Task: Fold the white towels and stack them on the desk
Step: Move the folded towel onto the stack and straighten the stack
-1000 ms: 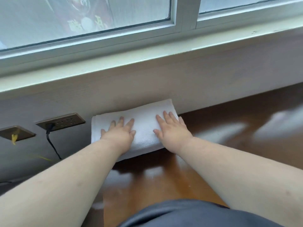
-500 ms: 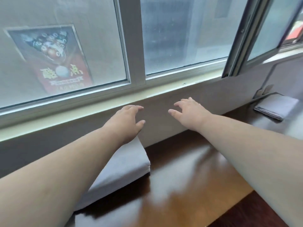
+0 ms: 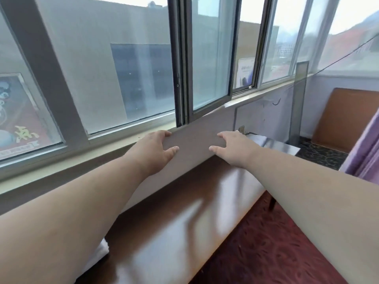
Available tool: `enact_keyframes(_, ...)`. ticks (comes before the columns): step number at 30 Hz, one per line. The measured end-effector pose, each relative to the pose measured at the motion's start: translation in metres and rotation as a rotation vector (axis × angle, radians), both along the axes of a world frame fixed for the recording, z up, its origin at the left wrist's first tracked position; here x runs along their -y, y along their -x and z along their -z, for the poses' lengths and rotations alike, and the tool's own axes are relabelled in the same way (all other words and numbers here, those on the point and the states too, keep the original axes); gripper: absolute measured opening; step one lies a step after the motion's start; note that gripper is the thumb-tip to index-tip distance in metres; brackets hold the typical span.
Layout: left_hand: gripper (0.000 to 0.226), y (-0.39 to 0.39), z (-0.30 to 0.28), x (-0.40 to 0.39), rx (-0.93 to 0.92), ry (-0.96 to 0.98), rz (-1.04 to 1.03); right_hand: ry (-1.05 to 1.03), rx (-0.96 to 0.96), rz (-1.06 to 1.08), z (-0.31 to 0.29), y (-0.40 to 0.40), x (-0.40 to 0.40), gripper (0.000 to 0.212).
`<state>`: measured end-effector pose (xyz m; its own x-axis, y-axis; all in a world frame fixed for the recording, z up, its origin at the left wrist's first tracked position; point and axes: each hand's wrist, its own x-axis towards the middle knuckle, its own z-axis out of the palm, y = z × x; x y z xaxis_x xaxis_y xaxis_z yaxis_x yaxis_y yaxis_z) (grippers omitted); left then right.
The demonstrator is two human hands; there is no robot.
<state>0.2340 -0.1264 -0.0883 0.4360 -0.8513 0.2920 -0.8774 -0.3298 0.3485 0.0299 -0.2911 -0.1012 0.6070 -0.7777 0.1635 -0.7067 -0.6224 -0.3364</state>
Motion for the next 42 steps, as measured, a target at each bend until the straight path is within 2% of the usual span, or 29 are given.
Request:
enact_keyframes(6,0.062,0.107,-0.017,0.066,-0.012,0.038,0.107,0.033,0.043,0.101,-0.017,0.131,0.044,0.059)
enact_keyframes(10,0.061,0.168,-0.019,0.106,-0.025,0.054,0.14,0.032,0.046,0.16,-0.025,0.206,0.071,0.071)
enact_keyframes(17,0.061,0.24,-0.006,0.166,-0.053,0.033,0.17,0.029,0.043,0.21,-0.03,0.282,0.115,0.071)
enact_keyframes(23,0.061,0.255,0.001,0.22,-0.056,0.005,0.194,0.016,0.05,0.233,-0.023,0.294,0.155,0.067)
enact_keyframes(30,0.061,0.231,0.003,0.307,-0.026,0.003,0.271,0.017,0.056,0.294,-0.02,0.275,0.215,0.069)
enact_keyframes(42,0.065,0.231,0.06,0.466,-0.009,-0.085,0.427,-0.052,0.029,0.395,0.031,0.275,0.333,0.072)
